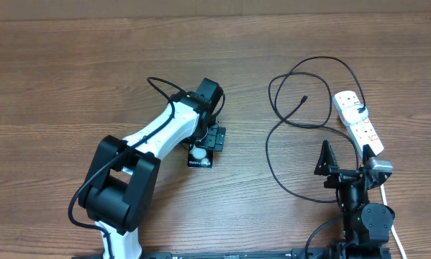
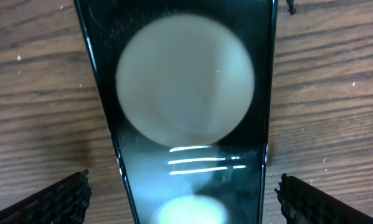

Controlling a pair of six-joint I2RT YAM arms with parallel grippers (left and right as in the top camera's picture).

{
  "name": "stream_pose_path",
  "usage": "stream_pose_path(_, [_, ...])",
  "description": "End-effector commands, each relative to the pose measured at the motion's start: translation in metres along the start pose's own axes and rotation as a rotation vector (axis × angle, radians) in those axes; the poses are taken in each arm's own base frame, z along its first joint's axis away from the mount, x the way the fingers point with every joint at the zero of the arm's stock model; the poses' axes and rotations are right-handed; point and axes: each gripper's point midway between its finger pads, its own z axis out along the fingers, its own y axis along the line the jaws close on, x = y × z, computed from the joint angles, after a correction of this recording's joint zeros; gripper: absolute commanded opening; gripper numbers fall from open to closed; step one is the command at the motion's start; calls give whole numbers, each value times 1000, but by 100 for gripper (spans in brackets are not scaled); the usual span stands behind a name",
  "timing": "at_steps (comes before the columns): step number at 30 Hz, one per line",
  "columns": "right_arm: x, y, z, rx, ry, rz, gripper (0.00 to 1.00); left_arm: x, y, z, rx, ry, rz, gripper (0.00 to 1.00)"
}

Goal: Plug charger to phone and switch on socket
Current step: 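Lower the left gripper onto the phone and align with its edges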

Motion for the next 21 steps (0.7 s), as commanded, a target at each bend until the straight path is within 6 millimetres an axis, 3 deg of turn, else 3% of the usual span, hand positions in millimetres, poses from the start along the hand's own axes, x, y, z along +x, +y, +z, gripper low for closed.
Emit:
stream_pose_path(1, [1,0,0,-1,-7,-7,100,-5,-7,3,15,-4,37,100])
stream_pose_path(21, [1,0,0,-1,-7,-7,100,-1,-8,13,12,-2,-50,100])
